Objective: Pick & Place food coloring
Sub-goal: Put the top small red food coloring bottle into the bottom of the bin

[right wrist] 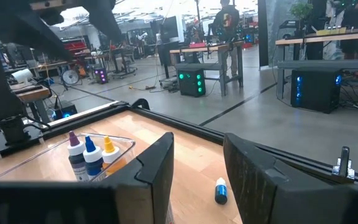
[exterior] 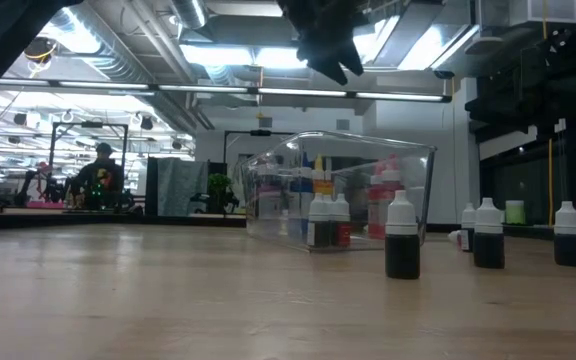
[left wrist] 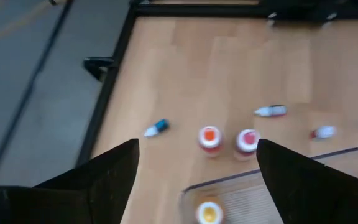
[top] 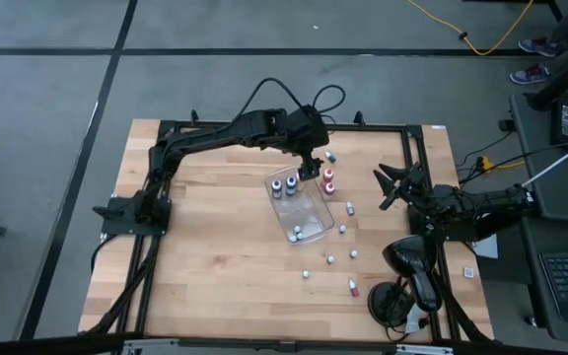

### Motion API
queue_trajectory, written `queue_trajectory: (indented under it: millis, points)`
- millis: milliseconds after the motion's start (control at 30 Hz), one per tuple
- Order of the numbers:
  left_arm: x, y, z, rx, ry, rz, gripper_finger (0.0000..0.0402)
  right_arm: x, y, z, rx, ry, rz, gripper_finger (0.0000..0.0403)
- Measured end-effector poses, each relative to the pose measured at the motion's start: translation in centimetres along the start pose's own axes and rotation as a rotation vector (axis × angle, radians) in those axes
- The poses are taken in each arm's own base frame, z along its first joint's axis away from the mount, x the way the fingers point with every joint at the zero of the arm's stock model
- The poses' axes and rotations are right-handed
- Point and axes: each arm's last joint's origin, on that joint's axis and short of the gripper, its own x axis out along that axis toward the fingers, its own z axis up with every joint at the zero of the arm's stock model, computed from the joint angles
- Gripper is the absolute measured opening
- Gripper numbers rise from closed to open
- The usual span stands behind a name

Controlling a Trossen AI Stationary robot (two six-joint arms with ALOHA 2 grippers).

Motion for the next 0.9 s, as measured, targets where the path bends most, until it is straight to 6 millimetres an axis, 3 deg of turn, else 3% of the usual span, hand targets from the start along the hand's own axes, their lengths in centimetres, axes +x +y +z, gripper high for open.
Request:
queue_trajectory:
  millis: [167, 300, 467, 700, 900]
  points:
    - [-0.8, 0.0, 0.2, -0.076, -0.029, -0.108, 0.032, 0.0, 0.0, 0.0, 0.001, -0.001, 0.0, 0.0142]
    - [-2.7, 0.1, 0.3, -0.109, -0.035, -0.146, 0.0319, 0.0, 0.0, 0.0, 0.0, 0.0, 0.0, 0.0142]
    - [-7.0, 0.6, -0.4, -0.093, 0.004, -0.012, 0.0319, 0.0, 0.0, 0.0, 0.001, -0.001, 0.0, 0.0142]
    - [-13.8, 1.5, -0.6, -0.102, -0.095, 0.09, 0.0319, 0.0, 0.0, 0.0, 0.0, 0.0, 0.0, 0.0142]
    - [-19.0, 1.9, -4.1, -0.116, -0.143, 0.156, 0.0319, 0.0, 0.0, 0.0, 0.0, 0.0, 0.0, 0.0142]
